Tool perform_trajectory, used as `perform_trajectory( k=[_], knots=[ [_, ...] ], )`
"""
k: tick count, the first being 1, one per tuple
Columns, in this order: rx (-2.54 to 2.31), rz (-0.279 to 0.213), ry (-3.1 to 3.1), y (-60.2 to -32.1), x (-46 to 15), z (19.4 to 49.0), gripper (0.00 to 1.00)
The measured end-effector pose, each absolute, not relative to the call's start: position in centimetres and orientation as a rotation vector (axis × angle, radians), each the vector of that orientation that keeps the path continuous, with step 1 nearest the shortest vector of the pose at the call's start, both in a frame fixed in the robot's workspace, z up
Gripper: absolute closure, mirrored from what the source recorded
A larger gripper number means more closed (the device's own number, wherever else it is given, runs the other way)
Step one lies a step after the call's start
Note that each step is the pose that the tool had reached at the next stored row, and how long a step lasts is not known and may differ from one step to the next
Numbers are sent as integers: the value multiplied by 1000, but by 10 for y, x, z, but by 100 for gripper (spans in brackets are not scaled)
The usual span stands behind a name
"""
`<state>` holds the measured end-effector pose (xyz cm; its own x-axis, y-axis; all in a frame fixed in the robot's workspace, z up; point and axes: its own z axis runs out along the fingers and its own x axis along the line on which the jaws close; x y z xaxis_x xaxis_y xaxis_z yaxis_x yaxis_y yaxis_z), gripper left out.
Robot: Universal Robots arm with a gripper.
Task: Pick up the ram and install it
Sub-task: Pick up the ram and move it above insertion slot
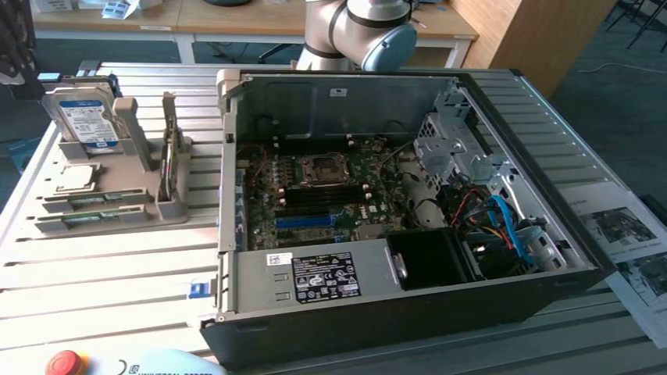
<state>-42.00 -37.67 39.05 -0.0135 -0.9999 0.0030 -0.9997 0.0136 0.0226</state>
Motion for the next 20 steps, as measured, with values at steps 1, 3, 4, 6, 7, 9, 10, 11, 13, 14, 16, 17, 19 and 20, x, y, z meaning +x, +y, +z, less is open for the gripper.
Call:
perform_trajectory(
  k=[1, 3, 4, 6, 7, 9, 10, 11, 13, 14, 16, 17, 19, 20],
  knots=[
    [2194, -22, -2224, -377, -420, 391, 84],
    [2194, -22, -2224, -377, -420, 391, 76],
    [2194, -22, -2224, -377, -420, 391, 76],
    [2194, -22, -2224, -377, -420, 391, 76],
    [2194, -22, -2224, -377, -420, 391, 76],
    [2194, -22, -2224, -377, -420, 390, 76],
    [2194, -22, -2224, -377, -420, 390, 76],
    [2194, -22, -2224, -377, -420, 390, 76],
    [2194, -22, -2224, -377, -420, 389, 76],
    [2194, -22, -2224, -377, -420, 388, 76],
    [2194, -22, -2224, -377, -420, 386, 76],
    [2194, -22, -2224, -377, -420, 385, 76],
    [2194, -22, -2224, -377, -420, 382, 76],
    [2194, -22, -2224, -377, -420, 380, 76]
  ],
)
